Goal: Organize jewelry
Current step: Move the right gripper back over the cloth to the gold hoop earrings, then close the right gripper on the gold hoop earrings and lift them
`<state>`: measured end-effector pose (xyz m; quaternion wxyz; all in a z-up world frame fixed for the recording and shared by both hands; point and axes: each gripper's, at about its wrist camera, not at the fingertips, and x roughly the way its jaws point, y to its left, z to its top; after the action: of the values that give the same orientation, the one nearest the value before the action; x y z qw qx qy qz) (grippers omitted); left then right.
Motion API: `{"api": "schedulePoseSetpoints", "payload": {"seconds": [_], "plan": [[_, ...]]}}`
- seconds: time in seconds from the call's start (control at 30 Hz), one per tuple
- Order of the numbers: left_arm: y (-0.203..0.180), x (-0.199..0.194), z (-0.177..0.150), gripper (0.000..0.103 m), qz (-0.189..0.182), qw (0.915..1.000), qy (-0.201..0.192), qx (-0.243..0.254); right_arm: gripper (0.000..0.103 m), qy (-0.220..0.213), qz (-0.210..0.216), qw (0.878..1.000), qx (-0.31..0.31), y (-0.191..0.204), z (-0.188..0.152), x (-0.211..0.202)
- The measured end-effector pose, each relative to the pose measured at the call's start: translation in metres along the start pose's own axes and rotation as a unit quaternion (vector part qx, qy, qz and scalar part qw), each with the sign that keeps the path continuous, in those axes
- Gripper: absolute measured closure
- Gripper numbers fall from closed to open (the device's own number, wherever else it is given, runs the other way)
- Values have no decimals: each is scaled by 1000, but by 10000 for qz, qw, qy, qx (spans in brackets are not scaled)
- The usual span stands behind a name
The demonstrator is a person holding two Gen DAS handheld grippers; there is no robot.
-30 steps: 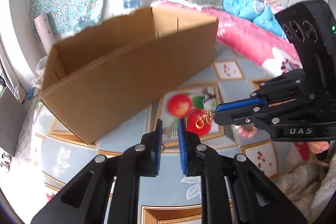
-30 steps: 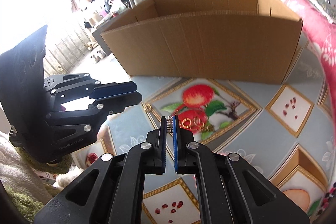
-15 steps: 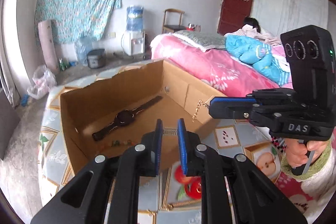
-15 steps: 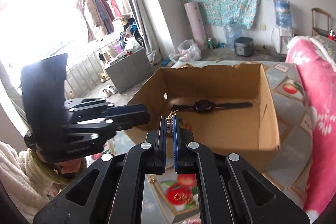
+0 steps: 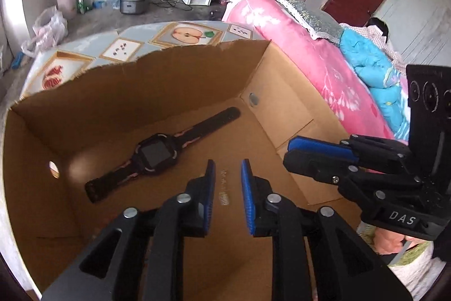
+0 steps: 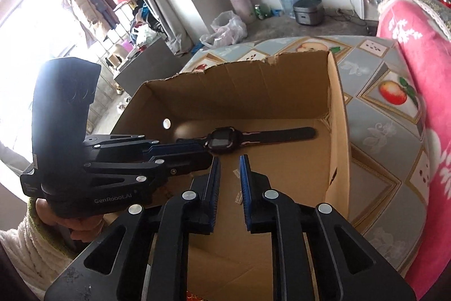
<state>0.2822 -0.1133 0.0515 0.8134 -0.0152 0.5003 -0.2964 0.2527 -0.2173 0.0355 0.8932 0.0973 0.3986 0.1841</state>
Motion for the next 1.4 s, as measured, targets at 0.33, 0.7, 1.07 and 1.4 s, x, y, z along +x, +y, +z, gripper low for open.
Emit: {"api": "schedulePoseSetpoints", "payload": {"seconds": [0.33,0.7,1.07,1.4], "plan": [[-2,-32,-9,72,55,9992,-386,94,74,-526,-105,9986,16,4,-7,-42],[-9,-143,-108,39,-14,9915,-1165,575,66,-1207,-87,9921,-325,56,-78,-118],[-4,-126,-214,32,120,9956,-908,196,65,-340,361,9988,-1,89,-161,-77],[-21,-54,-247,33,108,9986,-402,336,83,649,-207,9976,139,93,-181,4]]}}
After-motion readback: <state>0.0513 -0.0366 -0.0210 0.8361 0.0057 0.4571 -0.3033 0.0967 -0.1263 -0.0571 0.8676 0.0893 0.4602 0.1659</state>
